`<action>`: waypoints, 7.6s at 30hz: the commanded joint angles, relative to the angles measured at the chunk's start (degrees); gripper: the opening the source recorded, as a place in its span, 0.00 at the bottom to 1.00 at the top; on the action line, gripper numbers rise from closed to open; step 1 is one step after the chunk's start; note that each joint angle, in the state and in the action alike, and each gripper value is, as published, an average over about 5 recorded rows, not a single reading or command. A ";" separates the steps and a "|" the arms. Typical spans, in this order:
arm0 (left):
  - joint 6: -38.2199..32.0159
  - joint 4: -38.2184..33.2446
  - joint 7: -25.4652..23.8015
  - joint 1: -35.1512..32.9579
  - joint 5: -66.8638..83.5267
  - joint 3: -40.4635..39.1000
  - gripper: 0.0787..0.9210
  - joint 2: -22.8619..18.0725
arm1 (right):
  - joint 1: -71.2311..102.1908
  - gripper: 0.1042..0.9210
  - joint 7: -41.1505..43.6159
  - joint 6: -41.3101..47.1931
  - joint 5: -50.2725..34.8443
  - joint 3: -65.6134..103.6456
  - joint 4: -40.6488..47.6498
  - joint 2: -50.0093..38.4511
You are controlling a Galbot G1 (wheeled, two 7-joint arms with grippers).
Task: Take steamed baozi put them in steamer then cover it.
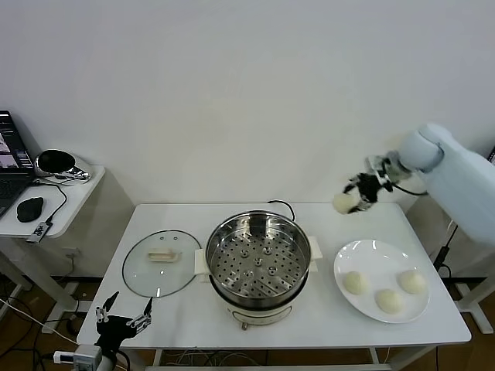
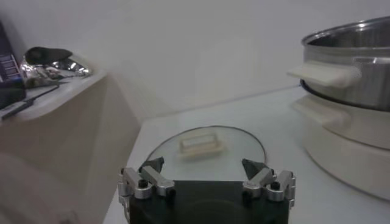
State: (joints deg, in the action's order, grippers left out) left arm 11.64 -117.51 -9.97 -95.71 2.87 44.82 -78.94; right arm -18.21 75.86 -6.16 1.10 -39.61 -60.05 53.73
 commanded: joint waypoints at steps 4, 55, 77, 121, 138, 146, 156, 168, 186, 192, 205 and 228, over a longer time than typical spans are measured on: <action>0.07 -0.30 0.23 -0.16 0.17 0.40 0.88 -0.13 | -6.16 0.58 3.87 -24.88 -2.79 -4.16 11.14 16.42; -0.34 1.99 0.55 -0.15 0.15 0.06 0.88 -1.26 | 5.16 0.64 -9.26 -41.24 26.56 -8.57 5.83 23.59; 0.33 1.64 -0.12 -0.16 0.82 -0.10 0.88 -0.64 | -7.51 0.88 1.72 -4.03 -10.41 -10.24 -13.63 0.20; 1.29 -0.92 -0.70 -2.90 0.36 -0.16 0.88 -0.70 | 29.24 0.88 -5.58 22.86 15.14 8.03 -22.13 -19.71; 1.38 0.64 -0.83 -2.40 -0.45 -0.33 0.88 -0.79 | 32.55 0.88 -9.39 22.71 15.31 8.70 -17.60 -16.03; 1.36 0.95 -0.88 -2.24 -0.43 -0.32 0.88 -0.75 | 33.96 0.88 -10.46 22.56 16.01 9.56 -16.55 -14.56; 1.43 1.50 -0.93 -1.77 -0.37 -0.29 0.88 -0.58 | 34.49 0.88 -10.18 22.12 17.37 10.21 -14.77 -13.16; 1.43 1.73 -1.00 -1.57 -0.40 -0.44 0.88 -0.64 | 35.24 0.71 -9.90 22.27 17.02 11.07 -14.25 -13.52; 1.38 0.62 -0.99 -0.81 -1.12 -0.74 0.88 -1.37 | 13.35 0.60 -5.67 25.00 3.06 -1.15 -21.20 -20.72; 1.40 -0.34 -1.07 -0.49 -1.88 -1.04 0.88 -1.39 | -1.99 0.60 -3.42 29.02 -7.33 -11.70 -24.08 -17.95; 2.12 -3.83 -1.06 -0.13 -1.27 0.38 0.88 -1.66 | -20.54 0.60 -3.67 36.60 -24.44 -28.99 -22.60 -2.69; 3.86 -4.41 -1.24 0.83 0.74 0.96 0.88 -2.16 | -9.52 0.60 -8.76 41.89 -24.46 -30.32 -11.22 21.91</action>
State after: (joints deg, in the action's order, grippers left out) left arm 14.87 -121.94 -11.17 -94.88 3.34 45.81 -81.15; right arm -29.16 67.64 34.67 -22.76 -68.32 -73.51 69.65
